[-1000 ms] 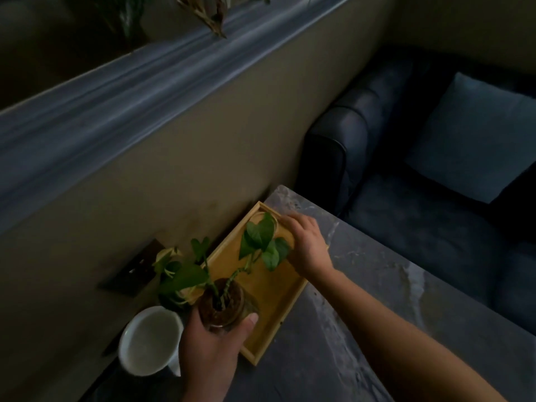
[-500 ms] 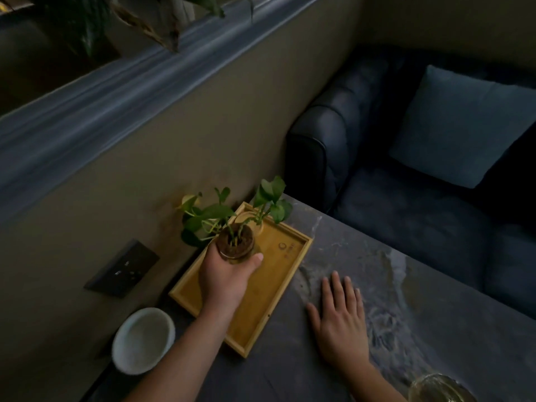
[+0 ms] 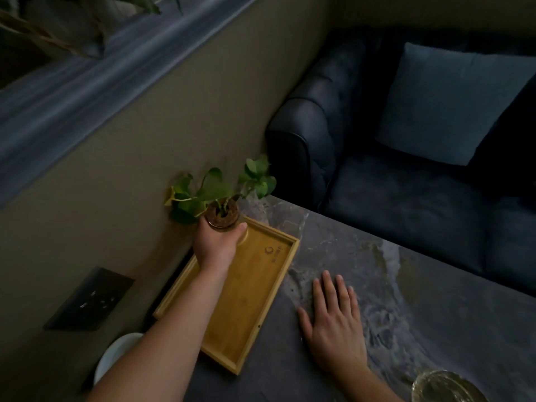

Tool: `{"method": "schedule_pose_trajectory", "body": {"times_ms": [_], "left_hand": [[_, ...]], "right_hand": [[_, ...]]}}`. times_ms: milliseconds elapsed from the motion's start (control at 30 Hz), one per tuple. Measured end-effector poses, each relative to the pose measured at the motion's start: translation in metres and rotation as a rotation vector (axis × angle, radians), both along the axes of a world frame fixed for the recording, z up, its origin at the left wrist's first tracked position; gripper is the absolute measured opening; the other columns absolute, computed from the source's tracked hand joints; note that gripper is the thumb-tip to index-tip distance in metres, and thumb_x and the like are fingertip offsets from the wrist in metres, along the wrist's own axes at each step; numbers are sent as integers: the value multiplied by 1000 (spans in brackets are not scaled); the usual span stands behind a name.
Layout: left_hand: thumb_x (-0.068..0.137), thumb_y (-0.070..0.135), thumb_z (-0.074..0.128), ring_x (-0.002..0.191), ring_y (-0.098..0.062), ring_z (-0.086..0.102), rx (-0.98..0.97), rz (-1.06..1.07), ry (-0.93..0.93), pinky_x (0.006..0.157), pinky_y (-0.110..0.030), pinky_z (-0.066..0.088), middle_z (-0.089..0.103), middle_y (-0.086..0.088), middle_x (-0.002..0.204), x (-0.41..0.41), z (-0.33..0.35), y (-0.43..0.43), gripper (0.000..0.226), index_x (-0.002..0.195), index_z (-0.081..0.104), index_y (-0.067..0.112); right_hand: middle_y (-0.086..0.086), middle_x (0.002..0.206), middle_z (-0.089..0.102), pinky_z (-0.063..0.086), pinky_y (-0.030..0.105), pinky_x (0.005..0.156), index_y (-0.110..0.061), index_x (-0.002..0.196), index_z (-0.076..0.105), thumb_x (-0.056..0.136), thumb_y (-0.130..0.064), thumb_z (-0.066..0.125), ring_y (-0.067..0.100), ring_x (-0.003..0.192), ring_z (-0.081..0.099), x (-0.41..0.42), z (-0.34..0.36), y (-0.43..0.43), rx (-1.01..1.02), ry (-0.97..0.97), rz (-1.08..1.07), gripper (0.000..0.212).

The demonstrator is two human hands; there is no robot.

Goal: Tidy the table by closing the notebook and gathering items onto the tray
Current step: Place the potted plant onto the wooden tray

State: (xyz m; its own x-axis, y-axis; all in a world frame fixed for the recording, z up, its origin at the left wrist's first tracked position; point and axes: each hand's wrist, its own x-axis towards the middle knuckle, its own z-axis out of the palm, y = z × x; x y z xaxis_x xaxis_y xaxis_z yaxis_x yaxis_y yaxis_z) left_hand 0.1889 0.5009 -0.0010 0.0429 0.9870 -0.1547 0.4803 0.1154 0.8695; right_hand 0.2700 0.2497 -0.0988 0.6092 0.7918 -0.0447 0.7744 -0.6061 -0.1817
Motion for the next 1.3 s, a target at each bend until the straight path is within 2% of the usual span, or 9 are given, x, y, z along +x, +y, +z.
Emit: {"method": "schedule_pose_trajectory", "body": {"times_ms": [167, 733, 933, 1300], "left_hand": [[60, 33, 90, 122, -23, 58, -13, 3, -10, 100, -32, 42, 65, -2, 130, -1, -7, 5, 79, 131, 56, 20], [60, 32, 91, 117, -18, 59, -21, -6, -17, 92, -26, 40, 66, -1, 128, 2, -17, 10, 80, 131, 57, 20], [62, 36, 89, 127, -22, 55, 4, -66, 26, 100, -27, 37, 61, -4, 136, -2, -20, 15, 84, 136, 53, 18], [62, 42, 88, 132, -25, 50, -14, -83, 61, 101, -28, 33, 56, -5, 142, -4, -19, 15, 93, 141, 46, 19]], "right_hand": [[5, 164, 18, 7, 46, 121, -17, 152, 30, 95, -65, 30, 26, 153, 3, 0, 2, 0, 8, 11, -4, 74], [6, 163, 19, 7, 48, 121, -17, 151, 32, 95, -65, 31, 26, 153, 4, 1, 1, 0, 26, 28, -9, 74], [6, 164, 16, 5, 48, 121, -18, 153, 26, 96, -64, 27, 26, 153, 1, 1, 3, 2, 15, 45, -11, 73], [5, 165, 10, 2, 47, 120, -19, 154, 19, 97, -65, 22, 24, 153, -5, -1, 3, -1, -2, 52, -23, 73]]}}
